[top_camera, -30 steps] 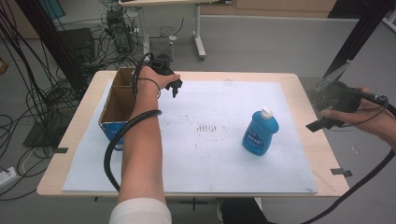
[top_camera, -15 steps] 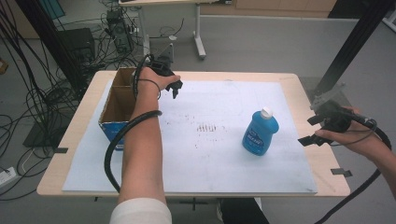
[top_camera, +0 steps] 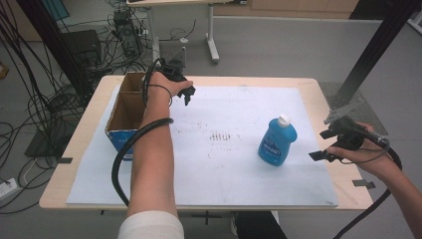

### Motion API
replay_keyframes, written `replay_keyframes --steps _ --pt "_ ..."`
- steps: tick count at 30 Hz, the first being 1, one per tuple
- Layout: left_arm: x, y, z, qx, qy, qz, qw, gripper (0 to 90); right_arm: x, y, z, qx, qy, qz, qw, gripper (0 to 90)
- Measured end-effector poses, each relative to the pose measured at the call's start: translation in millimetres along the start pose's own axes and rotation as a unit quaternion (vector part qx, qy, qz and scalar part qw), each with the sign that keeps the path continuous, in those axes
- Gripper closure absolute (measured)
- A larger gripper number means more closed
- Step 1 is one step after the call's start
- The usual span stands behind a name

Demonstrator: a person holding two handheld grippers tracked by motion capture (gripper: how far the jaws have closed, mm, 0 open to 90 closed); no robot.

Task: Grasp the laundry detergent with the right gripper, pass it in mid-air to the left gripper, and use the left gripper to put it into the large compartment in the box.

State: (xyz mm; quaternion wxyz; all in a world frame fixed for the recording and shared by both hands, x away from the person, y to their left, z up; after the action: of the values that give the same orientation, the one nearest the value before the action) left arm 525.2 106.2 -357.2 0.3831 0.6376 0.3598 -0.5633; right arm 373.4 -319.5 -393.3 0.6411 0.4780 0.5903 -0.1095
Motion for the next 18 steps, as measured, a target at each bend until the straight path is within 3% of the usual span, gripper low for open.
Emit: replay_keyframes --steps 18 --pt "0.0 -2.4 0.3 0.001 0.001 0.0 1.0 6.1 39.1 12.6 -21.2 -0.006 0.021 0.063 0.9977 3.8"
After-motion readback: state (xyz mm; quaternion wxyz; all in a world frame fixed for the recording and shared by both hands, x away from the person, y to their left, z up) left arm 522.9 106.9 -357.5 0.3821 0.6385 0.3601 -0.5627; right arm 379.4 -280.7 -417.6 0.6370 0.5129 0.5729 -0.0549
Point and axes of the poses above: each handheld gripper's, and its own axes: x roughly forward along the jaws, y roughly out of its top, z roughly to its right, the point moved 9 cm from there along x, roughly forward along the jaws, and after that the axes turned 12 degrees about x, right-handed, at the moved point
